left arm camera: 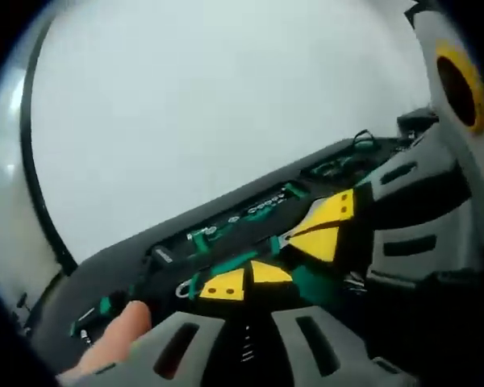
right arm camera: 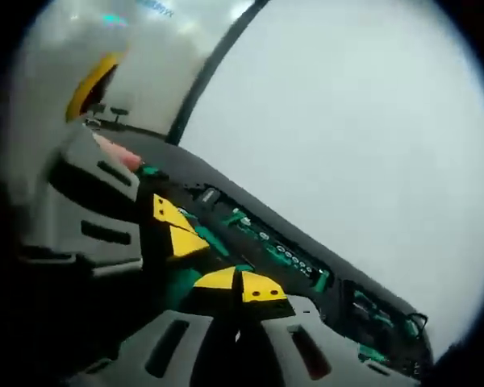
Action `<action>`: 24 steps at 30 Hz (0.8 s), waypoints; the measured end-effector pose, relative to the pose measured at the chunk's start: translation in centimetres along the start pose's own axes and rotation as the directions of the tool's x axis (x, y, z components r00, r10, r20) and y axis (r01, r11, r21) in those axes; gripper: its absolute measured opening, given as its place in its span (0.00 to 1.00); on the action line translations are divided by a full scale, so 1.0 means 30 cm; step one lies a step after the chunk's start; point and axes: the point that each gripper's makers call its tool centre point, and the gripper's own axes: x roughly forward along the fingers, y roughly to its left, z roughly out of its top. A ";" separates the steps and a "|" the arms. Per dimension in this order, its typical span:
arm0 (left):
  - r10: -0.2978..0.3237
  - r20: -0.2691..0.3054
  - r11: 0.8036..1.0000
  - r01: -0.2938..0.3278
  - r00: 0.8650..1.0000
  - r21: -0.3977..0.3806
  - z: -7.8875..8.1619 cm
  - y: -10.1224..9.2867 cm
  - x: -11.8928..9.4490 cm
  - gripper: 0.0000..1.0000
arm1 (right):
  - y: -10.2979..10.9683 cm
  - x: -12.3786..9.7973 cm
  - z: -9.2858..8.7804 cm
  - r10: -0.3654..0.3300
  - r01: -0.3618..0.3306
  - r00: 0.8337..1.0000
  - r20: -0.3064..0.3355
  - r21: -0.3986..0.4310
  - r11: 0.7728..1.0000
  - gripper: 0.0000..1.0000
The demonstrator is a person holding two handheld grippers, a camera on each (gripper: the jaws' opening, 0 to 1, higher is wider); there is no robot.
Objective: Pick up the tools and put them into their designated positions in the toolbox.
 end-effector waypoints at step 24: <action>0.148 -0.003 0.987 -0.148 0.989 -0.069 0.003 0.136 -0.046 0.00 | -0.010 -0.023 -0.030 0.082 -0.079 0.997 -0.017 0.127 0.989 0.00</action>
